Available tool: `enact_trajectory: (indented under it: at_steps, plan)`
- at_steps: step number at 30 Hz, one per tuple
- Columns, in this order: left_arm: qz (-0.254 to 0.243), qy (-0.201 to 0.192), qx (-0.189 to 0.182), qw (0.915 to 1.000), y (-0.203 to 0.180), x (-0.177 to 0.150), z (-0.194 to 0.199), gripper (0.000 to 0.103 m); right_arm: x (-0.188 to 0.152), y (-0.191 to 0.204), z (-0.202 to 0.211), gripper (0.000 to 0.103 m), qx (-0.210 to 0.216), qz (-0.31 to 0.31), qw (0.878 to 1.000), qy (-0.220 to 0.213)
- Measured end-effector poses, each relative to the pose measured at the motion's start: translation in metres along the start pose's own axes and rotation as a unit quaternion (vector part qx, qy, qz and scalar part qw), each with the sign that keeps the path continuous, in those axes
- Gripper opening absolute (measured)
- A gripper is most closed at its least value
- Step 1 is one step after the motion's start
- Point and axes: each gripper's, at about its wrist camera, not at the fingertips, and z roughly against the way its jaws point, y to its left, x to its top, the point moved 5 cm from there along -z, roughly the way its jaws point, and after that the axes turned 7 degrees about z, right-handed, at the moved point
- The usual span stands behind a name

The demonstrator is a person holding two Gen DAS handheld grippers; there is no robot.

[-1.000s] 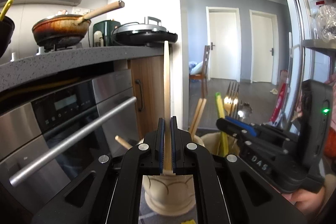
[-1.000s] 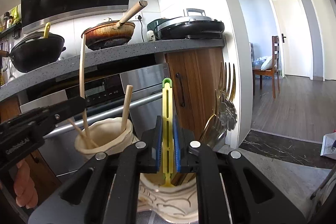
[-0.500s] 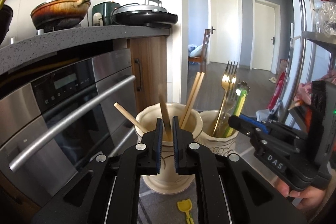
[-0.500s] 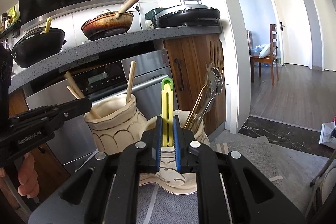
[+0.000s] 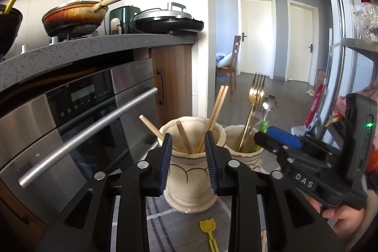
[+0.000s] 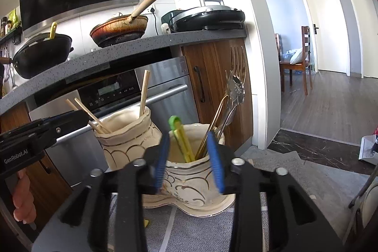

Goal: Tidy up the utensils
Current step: 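Withdraw both open tools back over the cloth toward the remaining utensils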

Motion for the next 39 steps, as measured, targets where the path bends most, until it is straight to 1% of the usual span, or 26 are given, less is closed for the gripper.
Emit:
enact_trajectory:
  at_steps: [2, 4, 6, 9, 10, 11, 13, 16, 17, 18, 19, 20, 24, 27, 30, 34, 37, 39]
  plan:
    - [0.005, -0.004, 0.003, 1.0, 0.003, 0.001, 0.005, 0.036, 0.001, -0.001, 0.003, 0.039, -0.001, -0.001, 1.0, -0.003]
    - [0.007, -0.007, 0.007, 0.9999, 0.006, 0.001, 0.011, 0.04, 0.002, -0.002, 0.008, 0.055, -0.004, -0.006, 1.0, -0.011]
    - [0.008, -0.01, 0.008, 0.9999, 0.009, 0.001, 0.018, 0.043, 0.003, -0.002, 0.014, 0.059, -0.004, -0.009, 1.0, -0.019]
    - [0.012, -0.016, 0.011, 0.9997, 0.014, 0.0, 0.027, 0.046, 0.003, -0.002, 0.023, 0.076, -0.01, -0.009, 0.999, -0.03]
    - [0.015, -0.018, 0.011, 0.9997, 0.015, -0.001, 0.031, 0.05, 0.003, -0.002, 0.026, 0.08, -0.013, -0.01, 0.999, -0.034]
    - [0.017, -0.02, 0.013, 0.9996, 0.017, -0.001, 0.033, 0.058, 0.002, -0.003, 0.03, 0.081, -0.017, -0.011, 0.999, -0.037]
    - [0.026, -0.026, 0.015, 0.9992, 0.021, -0.005, 0.041, 0.069, 0.0, -0.005, 0.036, 0.085, -0.024, -0.015, 0.999, -0.04]
    - [0.023, -0.027, 0.015, 0.9993, 0.023, -0.01, 0.048, 0.071, -0.002, -0.008, 0.045, 0.093, -0.032, -0.024, 0.998, -0.045]
    - [0.021, -0.027, 0.018, 0.9993, 0.023, -0.012, 0.05, 0.074, -0.003, -0.009, 0.048, 0.094, -0.035, -0.027, 0.998, -0.045]
    - [0.019, -0.027, 0.021, 0.9992, 0.024, -0.014, 0.051, 0.075, -0.004, -0.01, 0.05, 0.097, -0.037, -0.03, 0.998, -0.044]
    - [0.019, -0.026, 0.024, 0.9992, 0.025, -0.016, 0.054, 0.077, -0.006, -0.011, 0.052, 0.098, -0.039, -0.034, 0.998, -0.043]
    - [0.022, -0.024, 0.025, 0.9992, 0.026, -0.018, 0.056, 0.082, -0.007, -0.012, 0.054, 0.098, -0.04, -0.037, 0.998, -0.042]
    - [0.032, -0.017, 0.029, 0.9989, 0.032, -0.028, 0.066, 0.09, -0.019, -0.015, 0.068, 0.098, -0.048, -0.05, 0.997, -0.027]
    - [0.033, -0.003, 0.036, 0.9988, 0.037, -0.038, 0.068, 0.091, -0.031, -0.017, 0.08, 0.098, -0.057, -0.06, 0.997, -0.009]
    - [0.031, 0.02, 0.041, 0.9985, 0.041, -0.052, 0.066, 0.091, -0.045, -0.018, 0.088, 0.098, -0.066, -0.07, 0.995, 0.019]
    - [0.022, 0.061, 0.037, 0.9972, 0.037, -0.08, 0.057, 0.092, -0.066, -0.015, 0.094, 0.098, -0.079, -0.069, 0.992, 0.066]
    - [0.017, 0.098, 0.038, 0.9943, 0.035, -0.101, 0.046, 0.092, -0.08, -0.009, 0.098, 0.098, -0.078, -0.061, 0.991, 0.094]
    - [0.022, 0.11, 0.033, 0.9931, 0.035, -0.109, 0.044, 0.092, -0.086, -0.002, 0.098, 0.098, -0.073, -0.051, 0.99, 0.105]
